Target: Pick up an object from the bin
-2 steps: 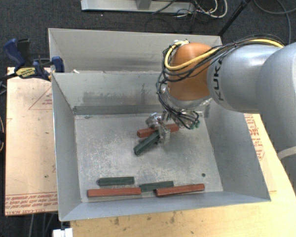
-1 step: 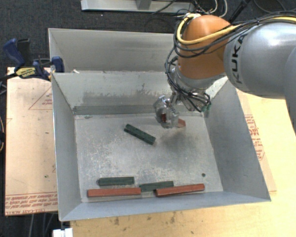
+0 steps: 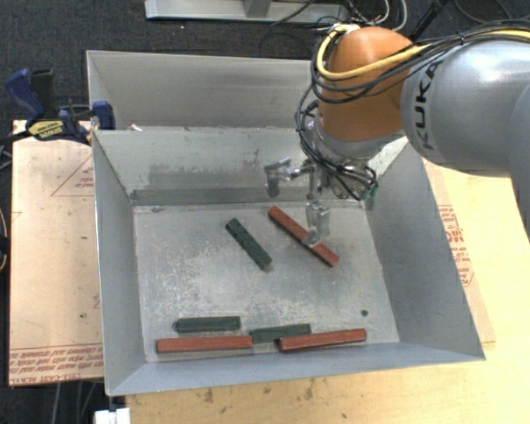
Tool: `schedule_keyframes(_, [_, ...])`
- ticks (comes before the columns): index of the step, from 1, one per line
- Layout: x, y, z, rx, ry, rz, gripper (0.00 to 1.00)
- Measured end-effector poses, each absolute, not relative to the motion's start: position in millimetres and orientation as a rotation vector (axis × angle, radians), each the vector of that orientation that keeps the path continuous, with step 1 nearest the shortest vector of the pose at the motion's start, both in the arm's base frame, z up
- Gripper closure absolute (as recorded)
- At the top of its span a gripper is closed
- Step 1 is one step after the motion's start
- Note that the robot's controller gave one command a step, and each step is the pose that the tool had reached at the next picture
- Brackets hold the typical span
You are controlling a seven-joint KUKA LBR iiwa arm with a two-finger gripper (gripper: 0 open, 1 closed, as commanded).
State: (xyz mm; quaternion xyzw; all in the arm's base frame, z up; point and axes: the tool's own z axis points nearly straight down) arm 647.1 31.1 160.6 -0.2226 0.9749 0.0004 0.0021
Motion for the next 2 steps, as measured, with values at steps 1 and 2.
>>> schedule_keyframes(1, [647.1, 31.1, 160.6, -0.698, 3.059, 0.001, 0.00])
schedule_keyframes(2, [649.5, 26.1, 111.2, -0.625, 3.068, 0.000, 0.00])
